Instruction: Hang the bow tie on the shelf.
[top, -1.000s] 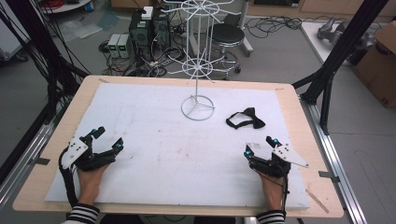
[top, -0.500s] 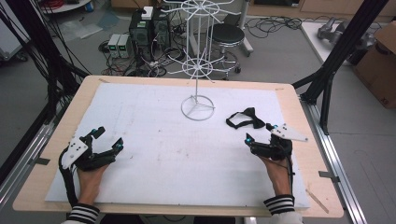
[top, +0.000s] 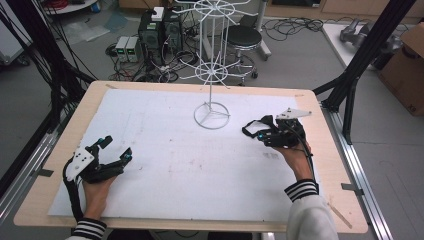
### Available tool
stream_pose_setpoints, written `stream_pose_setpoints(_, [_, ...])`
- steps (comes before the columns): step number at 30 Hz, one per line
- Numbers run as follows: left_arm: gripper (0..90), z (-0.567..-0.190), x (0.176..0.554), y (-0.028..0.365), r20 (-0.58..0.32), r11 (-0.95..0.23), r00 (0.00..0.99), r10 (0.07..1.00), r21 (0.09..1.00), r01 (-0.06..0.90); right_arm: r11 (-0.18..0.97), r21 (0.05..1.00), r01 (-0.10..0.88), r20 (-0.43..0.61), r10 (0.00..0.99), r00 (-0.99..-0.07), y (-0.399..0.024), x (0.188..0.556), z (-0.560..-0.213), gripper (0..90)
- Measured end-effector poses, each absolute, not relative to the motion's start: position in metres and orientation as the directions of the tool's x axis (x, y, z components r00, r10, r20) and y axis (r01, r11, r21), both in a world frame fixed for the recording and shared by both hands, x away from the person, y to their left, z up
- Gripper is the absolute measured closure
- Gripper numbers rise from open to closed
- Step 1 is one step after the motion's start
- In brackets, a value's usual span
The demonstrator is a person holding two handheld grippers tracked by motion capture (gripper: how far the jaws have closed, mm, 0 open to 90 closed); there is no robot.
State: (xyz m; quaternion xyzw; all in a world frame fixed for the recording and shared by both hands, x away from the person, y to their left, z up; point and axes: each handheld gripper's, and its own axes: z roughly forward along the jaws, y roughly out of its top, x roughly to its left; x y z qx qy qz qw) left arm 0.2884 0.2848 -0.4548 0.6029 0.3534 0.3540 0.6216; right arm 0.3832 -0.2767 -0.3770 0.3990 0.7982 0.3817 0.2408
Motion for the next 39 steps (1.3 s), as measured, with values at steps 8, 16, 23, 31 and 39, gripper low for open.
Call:
stream_pose_setpoints(8, [15.0,-0.455,0.288,0.285,-0.014,0.025,0.501,0.866,1.0,-0.015,0.417,0.757,0.504,-0.054,0.808,-0.587,-0.27,0.408,-0.379,17.5])
stream_pose_setpoints(16, [15.0,-0.455,0.288,0.285,-0.015,0.026,0.501,0.865,1.0,-0.015,0.475,0.697,0.537,-0.015,0.758,-0.652,-0.256,0.426,-0.391,29.7])
stream_pose_setpoints(23, [15.0,-0.455,0.289,0.285,-0.015,0.026,0.501,0.865,1.0,-0.015,0.492,0.677,0.547,-0.035,0.764,-0.644,-0.253,0.432,-0.398,40.0])
stream_pose_setpoints(31, [15.0,-0.455,0.289,0.285,-0.016,0.027,0.501,0.865,1.0,-0.015,0.491,0.666,0.562,-0.01,0.759,-0.651,-0.252,0.438,-0.404,48.9])
stream_pose_setpoints(39, [15.0,-0.455,0.288,0.285,-0.015,0.026,0.501,0.866,1.0,-0.015,0.529,0.636,0.562,-0.018,0.738,-0.674,-0.241,0.443,-0.404,53.9])
